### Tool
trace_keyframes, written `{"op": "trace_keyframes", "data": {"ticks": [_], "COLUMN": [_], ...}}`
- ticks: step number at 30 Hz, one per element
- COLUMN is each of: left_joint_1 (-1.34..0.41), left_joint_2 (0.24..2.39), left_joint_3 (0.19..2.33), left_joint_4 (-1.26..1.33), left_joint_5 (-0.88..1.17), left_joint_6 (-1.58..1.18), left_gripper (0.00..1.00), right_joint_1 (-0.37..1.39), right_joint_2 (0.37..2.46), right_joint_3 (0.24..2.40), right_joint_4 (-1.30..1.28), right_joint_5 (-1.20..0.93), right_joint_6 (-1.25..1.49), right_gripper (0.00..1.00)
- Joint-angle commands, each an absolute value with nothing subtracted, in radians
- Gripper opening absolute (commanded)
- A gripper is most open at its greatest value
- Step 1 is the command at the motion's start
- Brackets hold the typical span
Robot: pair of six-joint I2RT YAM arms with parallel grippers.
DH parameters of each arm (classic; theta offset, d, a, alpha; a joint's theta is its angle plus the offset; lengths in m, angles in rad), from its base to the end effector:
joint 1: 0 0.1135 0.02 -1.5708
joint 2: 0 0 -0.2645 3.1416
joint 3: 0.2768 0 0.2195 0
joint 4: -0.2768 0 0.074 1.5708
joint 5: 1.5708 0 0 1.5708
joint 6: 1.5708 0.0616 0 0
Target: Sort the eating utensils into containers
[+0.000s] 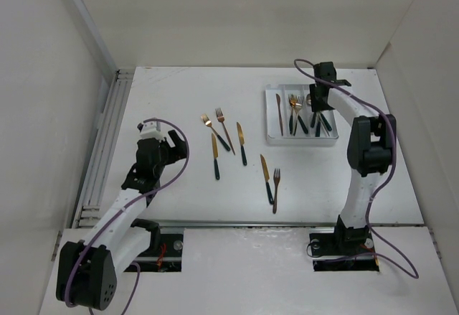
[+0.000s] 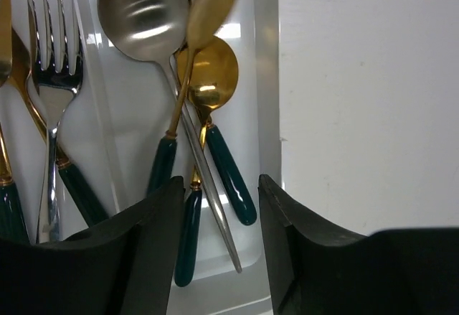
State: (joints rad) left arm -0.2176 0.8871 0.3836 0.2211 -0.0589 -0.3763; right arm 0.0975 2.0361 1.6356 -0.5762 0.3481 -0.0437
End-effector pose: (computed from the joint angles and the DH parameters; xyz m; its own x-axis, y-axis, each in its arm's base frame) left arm 0.1931 -0.0390 0.2315 -0.3120 -0.3067 -0.8992 0.0491 0.9400 -0.3377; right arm 0.4303 0.0210 0.2135 -0.8282 -0.1223 -0.5469 0.0624 0.9497 -0.3069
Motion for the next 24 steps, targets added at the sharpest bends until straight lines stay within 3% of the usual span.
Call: {"op": "trace_keyframes", "data": {"ticks": [1, 8, 17, 21, 22, 24], "left_joint_1": [-0.209, -0.209, -0.209, -0.209, -0.209, -0.209], "left_joint_2": [0.881, 0.842, 0.815, 0.793, 0.793, 0.781], "left_joint_3": [0.408, 0.388, 0.357, 0.338, 0.328, 0.328], "left_joint_4": [0.265, 0.275, 0.304, 0.313, 0.313, 0.322], "left_joint_5": [-0.049, -0.049, -0.02, 0.0, 0.011, 0.011], "left_joint_6": [-0.383, -0.393, -0.393, -0.402, -0.402, -0.411], "left_gripper": [0.77, 0.77, 0.77, 0.77, 0.77, 0.77], "right_joint_1": [0.092, 0.146, 0.532, 0.704, 0.724, 0.765], "right_joint_2": [1.964, 1.717, 1.45, 1.431, 1.431, 1.442], "right_joint_3": [1.658, 1.537, 1.089, 0.987, 0.97, 0.927], "right_joint_4": [-0.6, -0.673, -0.672, -0.634, -0.634, -0.623], "right_joint_5": [0.373, 0.274, 0.161, 0.172, 0.161, 0.146], "right_joint_6": [-0.012, 0.112, 0.48, 0.679, 0.699, 0.73], "right_gripper": [0.52, 0.61, 0.63, 0.55, 0.43, 0.34]}}
